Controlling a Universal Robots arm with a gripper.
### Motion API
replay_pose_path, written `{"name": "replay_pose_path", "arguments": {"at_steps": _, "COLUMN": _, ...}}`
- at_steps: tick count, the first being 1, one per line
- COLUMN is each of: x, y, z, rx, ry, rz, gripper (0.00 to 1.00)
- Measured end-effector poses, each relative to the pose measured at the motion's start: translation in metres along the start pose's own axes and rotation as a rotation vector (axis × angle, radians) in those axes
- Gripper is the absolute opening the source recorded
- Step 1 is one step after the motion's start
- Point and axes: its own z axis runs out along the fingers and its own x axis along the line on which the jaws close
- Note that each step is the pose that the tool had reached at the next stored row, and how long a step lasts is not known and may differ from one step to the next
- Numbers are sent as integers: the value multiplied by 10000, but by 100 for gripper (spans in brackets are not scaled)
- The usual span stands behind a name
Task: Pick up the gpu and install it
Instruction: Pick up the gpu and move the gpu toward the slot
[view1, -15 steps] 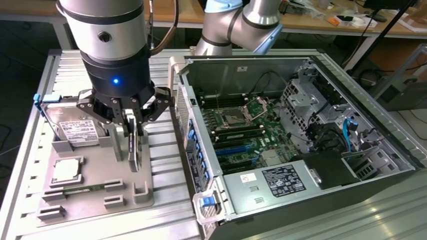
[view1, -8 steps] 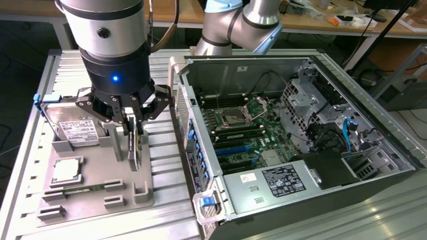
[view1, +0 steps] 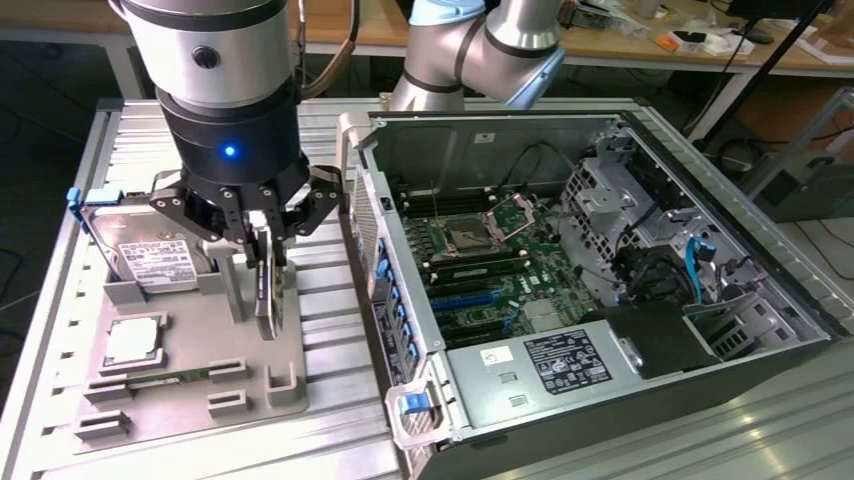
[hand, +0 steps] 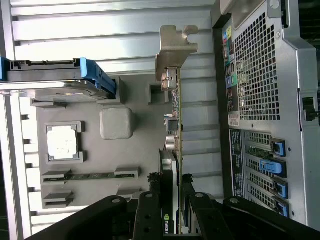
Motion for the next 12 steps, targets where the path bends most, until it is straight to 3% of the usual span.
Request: {"name": "replay_pose_path", "arguments": {"at_steps": 12, "x": -3, "y": 3, "z": -57, "rx": 0, "ry": 0, "rz": 0, "gripper": 27}}
